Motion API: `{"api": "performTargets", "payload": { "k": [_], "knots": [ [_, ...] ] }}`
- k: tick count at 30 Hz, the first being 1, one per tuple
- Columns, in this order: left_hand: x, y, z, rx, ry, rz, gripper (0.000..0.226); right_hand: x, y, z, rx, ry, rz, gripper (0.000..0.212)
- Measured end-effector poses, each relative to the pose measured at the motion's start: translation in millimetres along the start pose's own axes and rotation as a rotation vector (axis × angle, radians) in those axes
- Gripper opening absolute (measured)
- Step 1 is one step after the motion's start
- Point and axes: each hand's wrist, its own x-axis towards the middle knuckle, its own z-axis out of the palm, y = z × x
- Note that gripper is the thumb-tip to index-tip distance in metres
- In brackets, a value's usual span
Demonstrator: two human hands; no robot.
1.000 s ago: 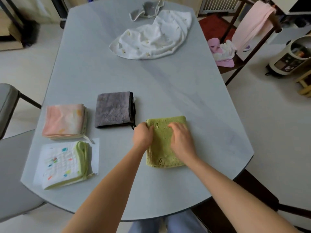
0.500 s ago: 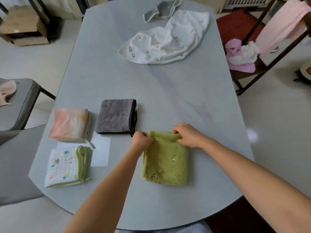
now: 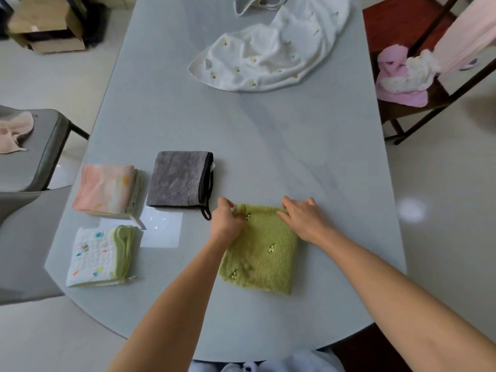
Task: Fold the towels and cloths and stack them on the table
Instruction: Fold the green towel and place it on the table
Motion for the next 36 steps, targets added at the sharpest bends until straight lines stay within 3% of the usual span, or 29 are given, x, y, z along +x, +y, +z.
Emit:
{"api": "performTargets", "payload": {
  "k": [4,7,9,10,12,15,19,25,27,29,32,36],
  "knots": [
    [-7,-1,3,0.073,0.133,0.141,0.046,-1,-1,4,0.114,0.151,0.044,0.035],
    [-21,-19,11,0.397,0.359,0.625,0.054,-29,-2,13,0.185,0.326,-0.027,0.036],
    [-27,-36,16,0.516,0.29,0.989,0.056,-57,-5,22,0.266,0.367,-0.062,0.045],
    [-28,-43,18,0.55,0.218,1.086,0.055,-72,-6,27,0.304,0.382,-0.066,0.049],
    [-32,-51,21,0.594,0.074,1.057,0.05,-106,-13,41,0.359,0.361,-0.052,0.055],
    [-28,-49,21,0.617,-0.053,0.888,0.068,-144,-28,62,0.437,0.261,-0.016,0.069],
    [-24,-42,22,0.656,-0.129,0.863,0.062,-161,-49,84,0.332,0.303,0.07,0.087],
    [-34,-53,17,0.694,-0.175,0.852,0.064,-157,-81,102,0.397,0.473,0.225,0.076],
    [-43,-60,14,0.637,-0.124,0.9,0.069,-159,-86,104,0.452,0.512,0.246,0.076],
    [-55,-75,9,0.633,-0.059,1.102,0.076,-161,-91,105,0.503,0.538,0.262,0.077],
    [-63,-115,8,0.836,-0.064,1.352,0.086,-161,-98,108,0.496,0.513,0.282,0.078],
    [-61,-139,18,0.931,-0.059,1.25,0.089,-160,-104,111,0.431,0.476,0.325,0.081]
  ]
}}
